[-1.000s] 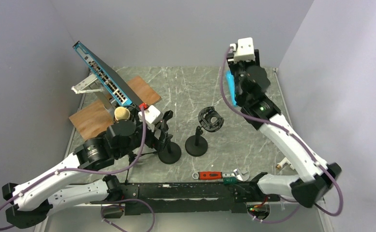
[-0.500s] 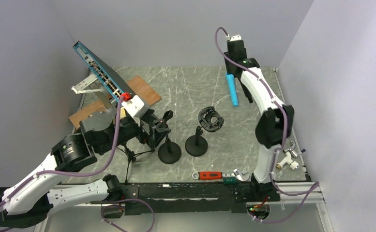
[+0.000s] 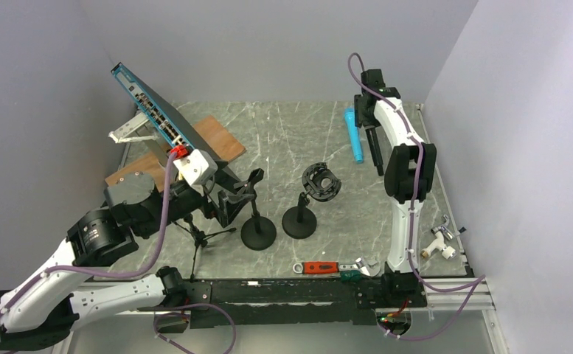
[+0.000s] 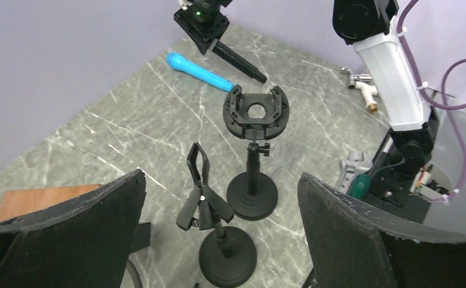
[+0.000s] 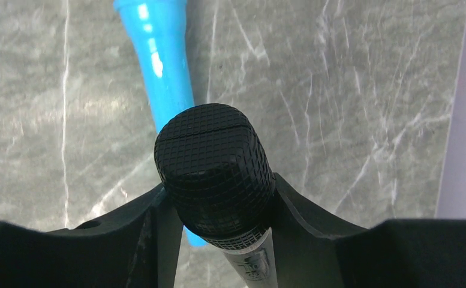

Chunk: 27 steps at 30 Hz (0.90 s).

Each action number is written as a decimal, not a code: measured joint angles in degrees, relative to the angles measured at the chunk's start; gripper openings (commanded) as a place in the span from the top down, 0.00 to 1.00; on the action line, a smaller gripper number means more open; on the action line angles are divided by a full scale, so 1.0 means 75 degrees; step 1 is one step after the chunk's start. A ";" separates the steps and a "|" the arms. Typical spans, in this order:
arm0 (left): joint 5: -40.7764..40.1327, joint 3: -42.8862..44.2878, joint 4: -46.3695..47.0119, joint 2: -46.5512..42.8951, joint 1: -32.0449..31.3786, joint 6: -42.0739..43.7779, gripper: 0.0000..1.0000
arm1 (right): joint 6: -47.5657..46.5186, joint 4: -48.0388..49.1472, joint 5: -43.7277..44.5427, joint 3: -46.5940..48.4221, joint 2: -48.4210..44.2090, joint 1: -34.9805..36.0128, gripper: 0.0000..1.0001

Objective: Remove the microphone from the stand

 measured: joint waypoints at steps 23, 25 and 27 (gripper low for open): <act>-0.1061 -0.1696 0.1635 -0.0851 0.0000 0.1574 0.01 | 0.0495 0.1708 -0.1256 0.1521 0.2498 -0.0586 0.52; -0.1131 -0.1760 0.1696 -0.0912 0.0000 0.1574 0.01 | 0.0507 0.1775 -0.1317 0.1737 0.2649 -0.0595 0.36; -0.1172 -0.1772 0.1699 -0.0924 0.0000 0.1574 0.01 | 0.0545 0.1865 -0.1338 0.1859 0.2745 -0.0600 0.25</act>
